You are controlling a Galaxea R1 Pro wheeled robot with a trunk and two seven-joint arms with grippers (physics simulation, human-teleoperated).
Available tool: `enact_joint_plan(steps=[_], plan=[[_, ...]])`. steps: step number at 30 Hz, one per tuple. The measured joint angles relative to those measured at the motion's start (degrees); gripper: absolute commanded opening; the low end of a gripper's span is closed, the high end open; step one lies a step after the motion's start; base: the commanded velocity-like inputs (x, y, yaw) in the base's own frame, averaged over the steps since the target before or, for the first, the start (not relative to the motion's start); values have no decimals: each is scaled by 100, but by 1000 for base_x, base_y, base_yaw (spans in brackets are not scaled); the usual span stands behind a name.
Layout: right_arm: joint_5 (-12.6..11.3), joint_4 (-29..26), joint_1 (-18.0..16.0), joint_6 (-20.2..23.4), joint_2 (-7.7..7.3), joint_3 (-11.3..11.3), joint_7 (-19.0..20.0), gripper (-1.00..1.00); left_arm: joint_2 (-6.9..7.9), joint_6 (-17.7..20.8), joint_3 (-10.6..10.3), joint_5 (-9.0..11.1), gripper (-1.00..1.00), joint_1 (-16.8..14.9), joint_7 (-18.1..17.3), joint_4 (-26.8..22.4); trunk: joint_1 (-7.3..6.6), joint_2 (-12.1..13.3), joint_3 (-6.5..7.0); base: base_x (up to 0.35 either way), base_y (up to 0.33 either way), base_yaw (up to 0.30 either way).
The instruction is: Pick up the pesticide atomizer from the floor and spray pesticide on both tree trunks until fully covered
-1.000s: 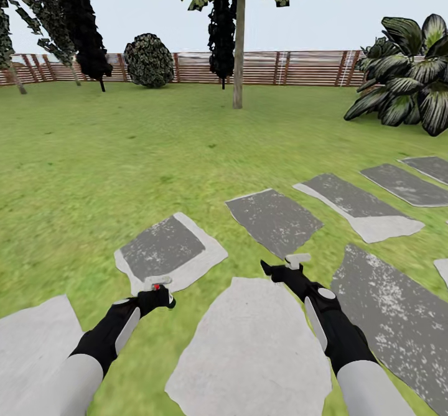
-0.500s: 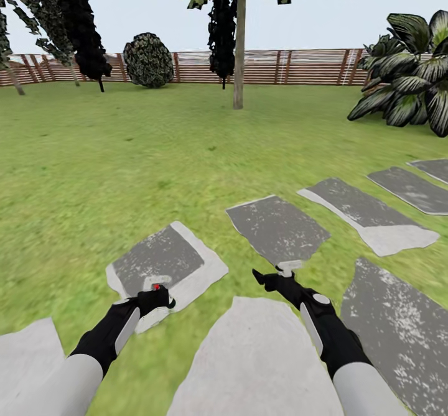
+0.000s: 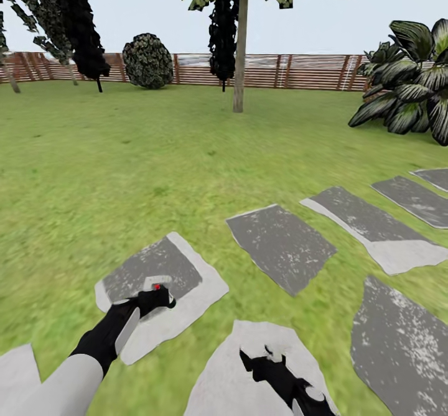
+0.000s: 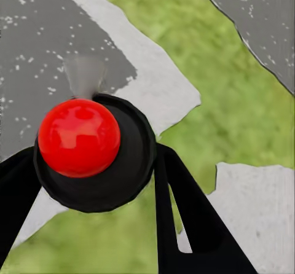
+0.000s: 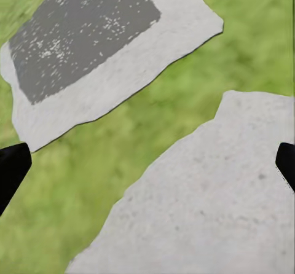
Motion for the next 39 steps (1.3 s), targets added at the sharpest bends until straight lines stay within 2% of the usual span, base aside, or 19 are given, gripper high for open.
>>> enact_joint_plan(steps=[5, 9, 20, 29, 39], plan=[[5, 907, 70, -1133, -6, 5, -198, 100, 17, 3, 2, 1, -100, 0, -1, -1, 1, 1, 0, 339, 0, 0], [-3, 1222, 78, -1531, 1, 5, -268, 100, -13, -1, -4, 3, -100, 0, 6, 6, 1, 1, 0, 339, 0, 0], [-22, 1377, 77, -1606, 11, -11, -284, 100, -37, 3, -17, -3, -100, 0, 8, 8, 1, 1, 1, 339, 0, 0], [-8, 1362, 76, -1609, 4, -12, -286, 100, -3, 4, 2, 1, -100, 0, 0, 7, 1, 1, 1, 339, 0, 0], [-38, 1225, 75, -1607, -14, -43, -275, 100, -29, 4, -14, 2, -100, 0, 4, 8, 1, 1, 1, 339, 0, 0]])
